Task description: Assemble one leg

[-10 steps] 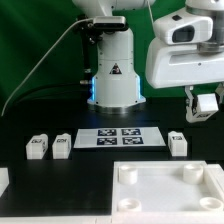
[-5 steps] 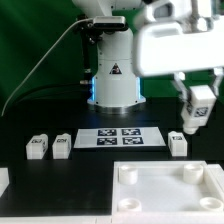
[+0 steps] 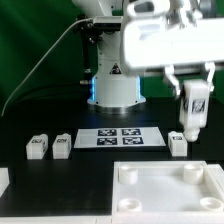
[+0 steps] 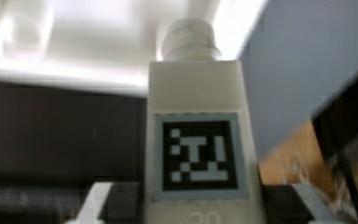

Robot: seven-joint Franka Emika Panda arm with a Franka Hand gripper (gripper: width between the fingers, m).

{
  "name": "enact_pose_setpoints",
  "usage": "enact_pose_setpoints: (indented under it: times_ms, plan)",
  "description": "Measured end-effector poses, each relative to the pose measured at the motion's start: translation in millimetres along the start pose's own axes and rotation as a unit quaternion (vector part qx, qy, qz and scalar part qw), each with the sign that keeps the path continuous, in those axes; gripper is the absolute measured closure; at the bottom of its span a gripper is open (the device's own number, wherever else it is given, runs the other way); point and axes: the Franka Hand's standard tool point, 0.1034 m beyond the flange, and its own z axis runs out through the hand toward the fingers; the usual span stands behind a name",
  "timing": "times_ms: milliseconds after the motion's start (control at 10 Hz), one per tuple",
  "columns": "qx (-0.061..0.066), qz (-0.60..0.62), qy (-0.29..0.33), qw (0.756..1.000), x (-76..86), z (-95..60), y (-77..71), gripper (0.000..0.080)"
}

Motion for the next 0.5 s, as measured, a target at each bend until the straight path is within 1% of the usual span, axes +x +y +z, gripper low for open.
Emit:
enact_pose_setpoints:
  times_ms: [100, 300, 400, 500]
  plan:
    - [-0.001, 0.002, -0.005, 1.000, 2.5, -1.7, 1.2, 0.0508]
    - [-0.001, 0.001, -0.012, 1.000, 0.5, 0.3, 2.0, 0.0508]
    - [-0.002, 0.004, -0.010, 1.000, 21.6, 6.3, 6.6, 0.0507]
    - [-0.002, 0.007, 0.006, 1.000, 44.1, 18.2, 8.7, 0.0507]
